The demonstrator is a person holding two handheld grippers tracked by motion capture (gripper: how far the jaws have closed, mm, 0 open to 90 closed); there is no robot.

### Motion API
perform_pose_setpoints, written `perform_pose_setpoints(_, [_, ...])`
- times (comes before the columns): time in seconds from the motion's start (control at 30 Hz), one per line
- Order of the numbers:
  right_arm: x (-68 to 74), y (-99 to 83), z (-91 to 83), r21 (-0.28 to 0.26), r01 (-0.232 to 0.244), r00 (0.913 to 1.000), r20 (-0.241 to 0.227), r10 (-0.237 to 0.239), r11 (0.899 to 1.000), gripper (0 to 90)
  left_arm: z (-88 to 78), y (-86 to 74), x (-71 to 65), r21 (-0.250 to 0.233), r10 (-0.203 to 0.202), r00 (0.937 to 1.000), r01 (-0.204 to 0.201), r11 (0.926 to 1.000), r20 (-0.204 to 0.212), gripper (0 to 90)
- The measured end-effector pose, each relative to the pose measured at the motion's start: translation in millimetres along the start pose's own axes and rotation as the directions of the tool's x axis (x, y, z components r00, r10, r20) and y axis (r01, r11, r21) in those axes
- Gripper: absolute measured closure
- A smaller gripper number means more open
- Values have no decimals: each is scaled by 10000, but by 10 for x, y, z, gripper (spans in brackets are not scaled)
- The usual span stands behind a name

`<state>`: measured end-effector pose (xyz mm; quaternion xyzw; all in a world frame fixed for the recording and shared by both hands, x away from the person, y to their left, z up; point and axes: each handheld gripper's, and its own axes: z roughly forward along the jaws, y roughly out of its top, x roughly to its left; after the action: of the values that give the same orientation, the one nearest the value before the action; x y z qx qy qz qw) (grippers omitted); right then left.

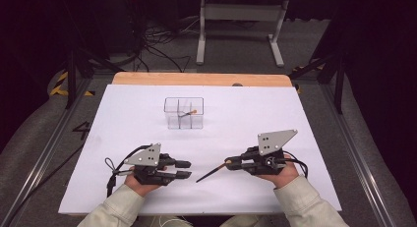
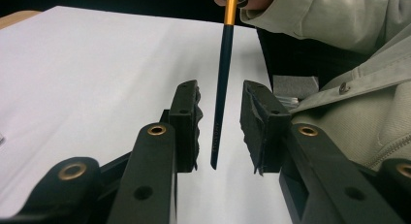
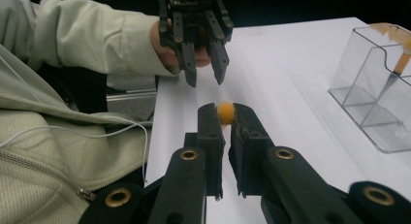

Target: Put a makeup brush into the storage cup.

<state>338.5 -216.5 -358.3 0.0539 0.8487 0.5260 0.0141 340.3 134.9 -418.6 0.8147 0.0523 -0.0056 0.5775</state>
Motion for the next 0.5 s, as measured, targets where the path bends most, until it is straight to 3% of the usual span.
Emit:
perform_pose_setpoints(0.23, [-11, 133, -40, 368, 125, 9997, 203, -133, 9992, 832, 12, 7, 6, -103, -58, 9997, 55, 9999, -230, 622])
perform_pose_setpoints(0.5, [-29, 321, -45, 655, 293, 9988, 373, -318, 9974, 833, 20, 13, 28, -243, -240, 9981, 227, 9994, -573, 486])
